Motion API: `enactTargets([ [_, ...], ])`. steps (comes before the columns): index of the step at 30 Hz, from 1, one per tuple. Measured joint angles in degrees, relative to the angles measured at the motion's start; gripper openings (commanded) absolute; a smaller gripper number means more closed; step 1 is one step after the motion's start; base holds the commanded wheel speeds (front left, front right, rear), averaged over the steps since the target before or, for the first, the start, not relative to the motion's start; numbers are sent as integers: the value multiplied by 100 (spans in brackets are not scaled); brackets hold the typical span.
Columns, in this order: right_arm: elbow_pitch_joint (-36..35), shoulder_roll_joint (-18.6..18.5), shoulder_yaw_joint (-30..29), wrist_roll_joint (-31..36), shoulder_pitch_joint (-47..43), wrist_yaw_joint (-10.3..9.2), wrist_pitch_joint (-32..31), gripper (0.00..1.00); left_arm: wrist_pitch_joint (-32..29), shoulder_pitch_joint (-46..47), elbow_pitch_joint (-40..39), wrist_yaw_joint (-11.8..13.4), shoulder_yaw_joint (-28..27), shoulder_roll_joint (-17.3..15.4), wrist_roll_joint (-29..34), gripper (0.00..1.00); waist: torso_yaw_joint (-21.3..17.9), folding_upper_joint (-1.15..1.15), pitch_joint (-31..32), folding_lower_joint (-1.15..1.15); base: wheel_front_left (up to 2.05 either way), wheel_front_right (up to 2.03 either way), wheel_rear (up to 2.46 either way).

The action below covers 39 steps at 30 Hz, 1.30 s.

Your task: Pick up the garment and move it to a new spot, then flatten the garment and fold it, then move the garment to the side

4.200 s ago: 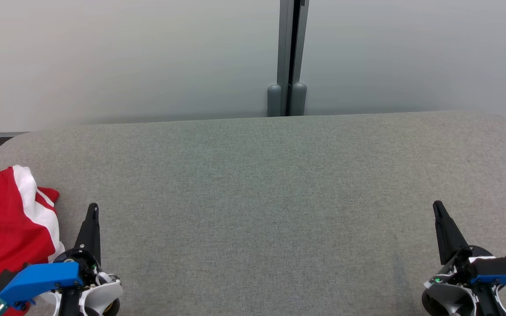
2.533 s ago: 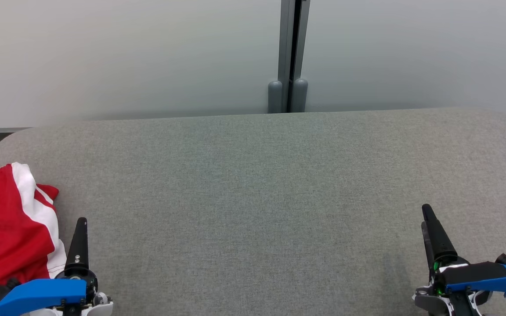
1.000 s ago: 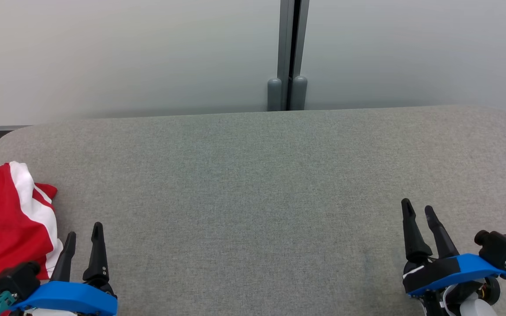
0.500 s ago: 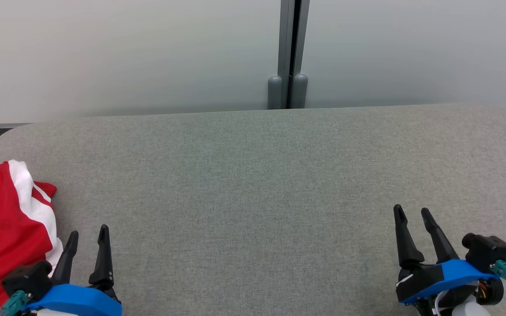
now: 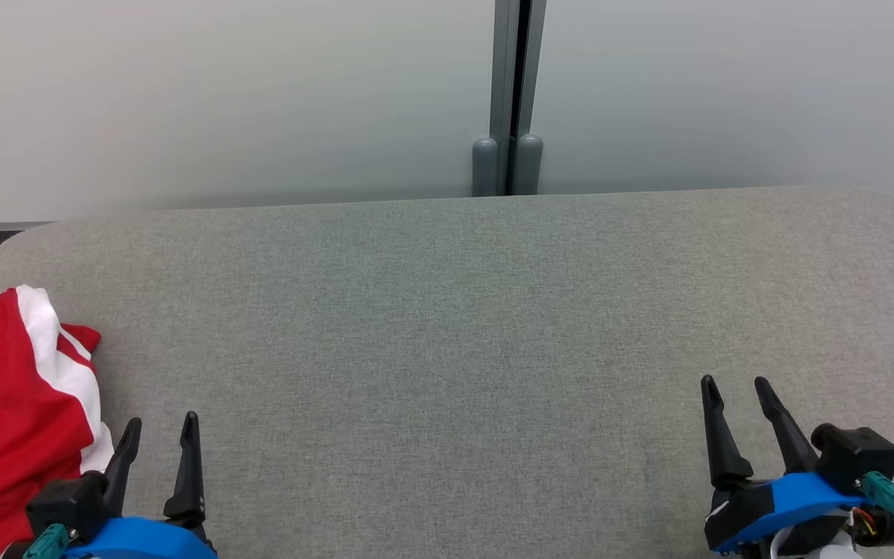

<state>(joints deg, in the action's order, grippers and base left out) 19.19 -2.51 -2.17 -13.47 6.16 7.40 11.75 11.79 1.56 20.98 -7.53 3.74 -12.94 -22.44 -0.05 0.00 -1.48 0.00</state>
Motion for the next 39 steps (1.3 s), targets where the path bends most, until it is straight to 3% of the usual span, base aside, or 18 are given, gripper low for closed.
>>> enactTargets([
  [25, 101, -16, 103, 973, -39, 2, 280, 100, 281, -42, 58, 0, 25, -83, 915, 100, 90, 0, -74, 0, 0, 0, 0],
  [31, 65, -19, 216, 1133, 55, 8, 323, 100, 320, 27, 71, 0, 22, -205, 928, 100, 417, 0, -180, 0, 0, 0, 0],
  [39, 190, -19, 377, 1094, 153, 8, 326, 100, 320, 121, 196, 0, -34, -301, 779, 100, 1232, 0, -196, 0, 0, 0, 0],
])
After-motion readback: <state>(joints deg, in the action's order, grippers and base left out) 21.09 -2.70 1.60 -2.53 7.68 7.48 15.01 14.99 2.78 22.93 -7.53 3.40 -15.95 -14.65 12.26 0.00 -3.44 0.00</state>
